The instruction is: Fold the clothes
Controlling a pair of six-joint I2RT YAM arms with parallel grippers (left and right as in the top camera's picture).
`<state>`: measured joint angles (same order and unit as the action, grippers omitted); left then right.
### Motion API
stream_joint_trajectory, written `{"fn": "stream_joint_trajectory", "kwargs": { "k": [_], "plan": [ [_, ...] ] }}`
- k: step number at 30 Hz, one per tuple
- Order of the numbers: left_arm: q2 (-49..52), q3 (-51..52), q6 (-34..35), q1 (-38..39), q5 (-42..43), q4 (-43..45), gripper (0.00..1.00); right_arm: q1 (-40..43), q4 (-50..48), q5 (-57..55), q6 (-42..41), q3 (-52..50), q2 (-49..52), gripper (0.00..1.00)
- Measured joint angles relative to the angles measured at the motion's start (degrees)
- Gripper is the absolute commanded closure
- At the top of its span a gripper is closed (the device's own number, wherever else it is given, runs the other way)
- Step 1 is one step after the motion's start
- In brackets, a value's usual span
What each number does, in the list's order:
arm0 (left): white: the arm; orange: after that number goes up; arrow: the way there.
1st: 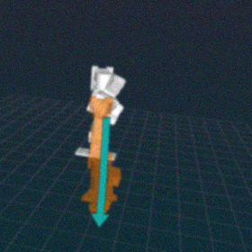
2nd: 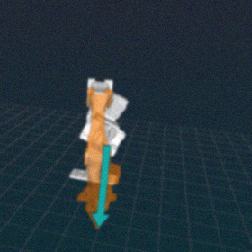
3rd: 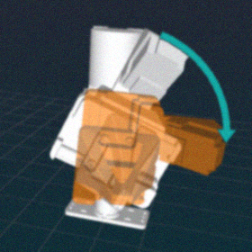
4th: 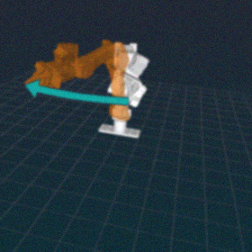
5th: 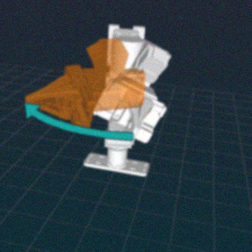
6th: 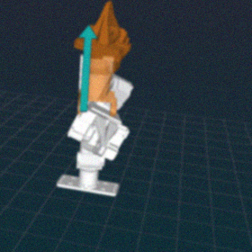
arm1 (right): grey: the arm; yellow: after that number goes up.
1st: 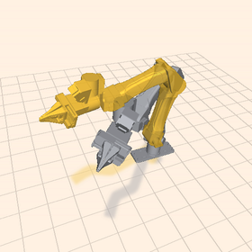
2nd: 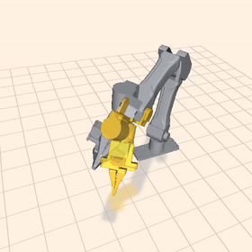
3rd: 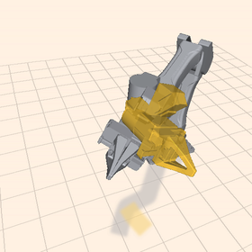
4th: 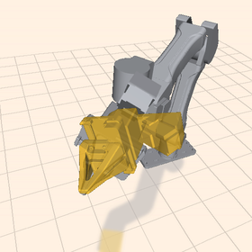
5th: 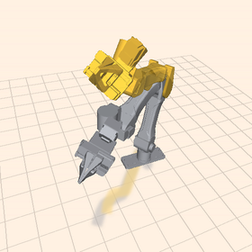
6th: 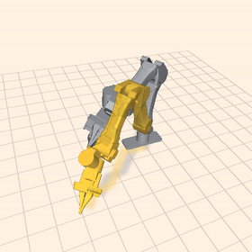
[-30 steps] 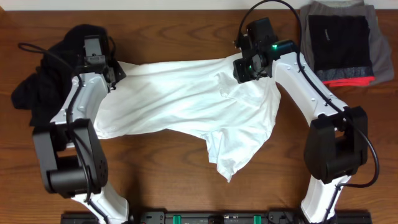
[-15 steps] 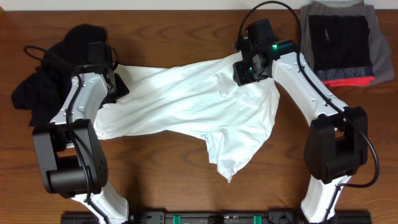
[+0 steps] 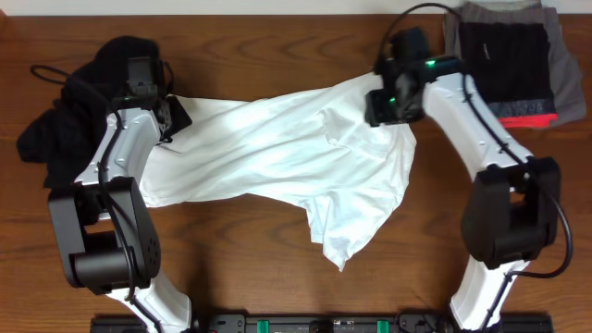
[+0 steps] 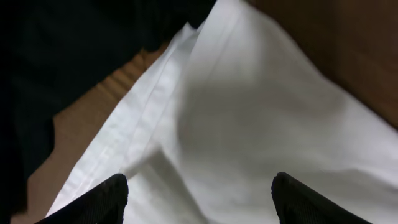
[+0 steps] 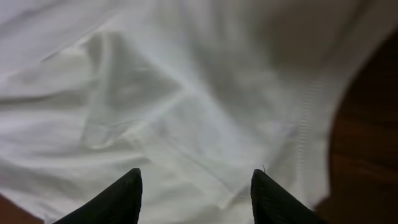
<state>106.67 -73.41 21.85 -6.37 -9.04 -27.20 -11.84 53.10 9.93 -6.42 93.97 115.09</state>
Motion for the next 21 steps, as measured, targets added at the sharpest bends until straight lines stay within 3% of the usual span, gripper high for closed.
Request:
{"fn": "stream_joint_trajectory", "kwargs": {
  "k": [3, 6, 8, 21],
  "plan": [
    [0.0, 0.0, 0.0, 0.0, 0.0, 0.9, 0.27, 2.8, -0.4, 0.1, -0.3, 0.0, 0.0, 0.46],
    [0.0, 0.0, 0.1, 0.0, 0.0, 0.8, 0.50, 3.8, -2.4, 0.2, -0.5, 0.0, 0.0, 0.47],
    [0.0, 0.0, 0.3, 0.0, 0.0, 0.6, 0.57, 3.8, -5.2, 0.3, -0.6, -0.1, 0.0, 0.45],
    [0.3, 0.6, 0.0, 0.0, 0.0, 0.5, 0.59, 3.9, -17.1, 0.8, -4.0, -2.2, 5.0, 0.48]
  ]
}}
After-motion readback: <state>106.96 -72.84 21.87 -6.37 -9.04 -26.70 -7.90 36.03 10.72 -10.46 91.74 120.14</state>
